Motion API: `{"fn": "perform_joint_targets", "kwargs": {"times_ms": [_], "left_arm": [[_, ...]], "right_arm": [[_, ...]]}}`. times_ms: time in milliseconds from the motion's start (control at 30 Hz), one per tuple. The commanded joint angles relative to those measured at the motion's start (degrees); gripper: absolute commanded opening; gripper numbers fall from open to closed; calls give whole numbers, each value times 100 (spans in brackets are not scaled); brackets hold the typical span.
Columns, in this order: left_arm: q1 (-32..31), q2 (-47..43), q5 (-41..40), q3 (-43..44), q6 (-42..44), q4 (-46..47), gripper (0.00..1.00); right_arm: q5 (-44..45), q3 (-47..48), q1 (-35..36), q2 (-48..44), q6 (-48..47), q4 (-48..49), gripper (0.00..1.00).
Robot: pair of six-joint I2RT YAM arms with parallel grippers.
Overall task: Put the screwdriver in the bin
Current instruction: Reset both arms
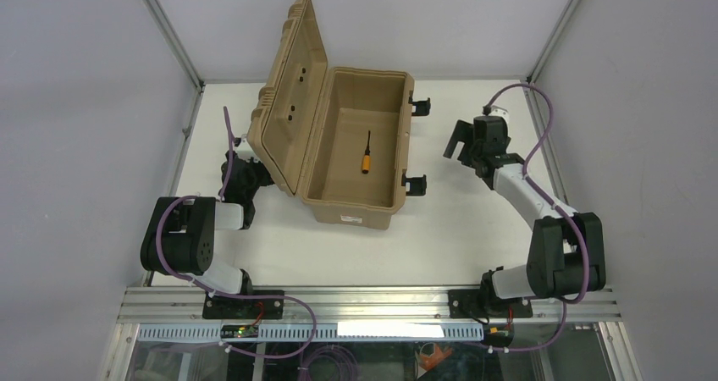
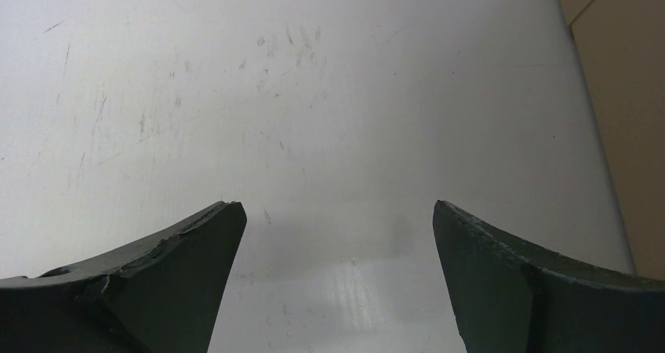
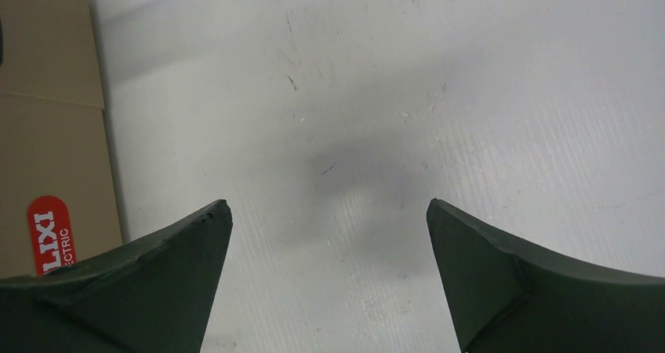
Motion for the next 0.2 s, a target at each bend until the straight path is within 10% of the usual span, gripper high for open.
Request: {"fn": "perform_joint_targets", "kwargs": {"times_ms": [0,167], "left_arm": [[31,-179,126,-23,-62,216,99],[31,-175,124,-23,-61,217,99]], "right_arm": [[183,83,137,48,98,397,99],[393,215,300,149,19,296,99]]}}
